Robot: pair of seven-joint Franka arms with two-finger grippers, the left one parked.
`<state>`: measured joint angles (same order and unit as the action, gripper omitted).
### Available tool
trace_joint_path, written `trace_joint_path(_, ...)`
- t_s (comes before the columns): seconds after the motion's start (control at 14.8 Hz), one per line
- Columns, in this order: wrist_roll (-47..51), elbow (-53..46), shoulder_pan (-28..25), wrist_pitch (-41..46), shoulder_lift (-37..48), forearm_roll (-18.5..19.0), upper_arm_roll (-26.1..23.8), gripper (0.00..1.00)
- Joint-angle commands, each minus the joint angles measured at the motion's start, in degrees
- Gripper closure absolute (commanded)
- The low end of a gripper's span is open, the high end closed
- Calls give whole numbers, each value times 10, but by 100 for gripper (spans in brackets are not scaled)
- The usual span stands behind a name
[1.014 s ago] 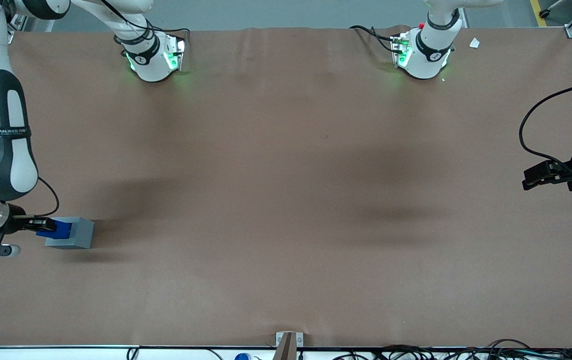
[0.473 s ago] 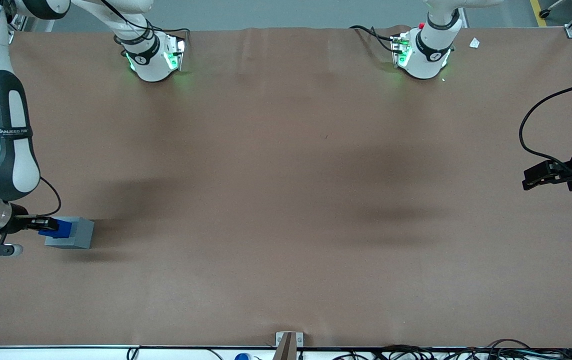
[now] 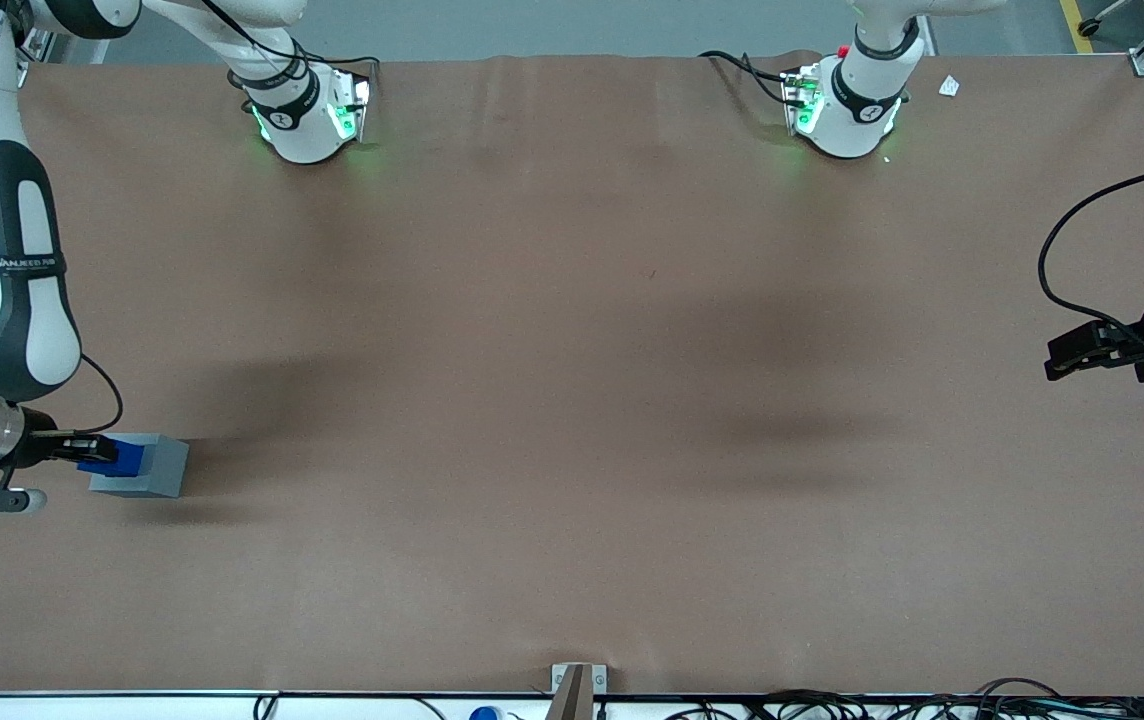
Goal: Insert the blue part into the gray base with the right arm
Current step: 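Lower the blue block into the gray base's square hole, then open the right gripper to release the blue block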
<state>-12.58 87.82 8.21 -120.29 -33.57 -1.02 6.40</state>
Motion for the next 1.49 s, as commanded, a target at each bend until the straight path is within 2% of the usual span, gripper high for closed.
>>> trace_joint_path(0.0,9,1,2,-6,3,-1,-5,97)
trace_joint_path(1.22,7,8,7,-24,-7,-1,-6,96)
trace_joint_path(1.28,7,8,7,-24,-7,-1,-6,94)
trace_joint_path(1.35,7,8,7,-23,-7,-1,-6,84)
trace_joint_path(1.42,7,8,7,-24,-7,-1,-6,68)
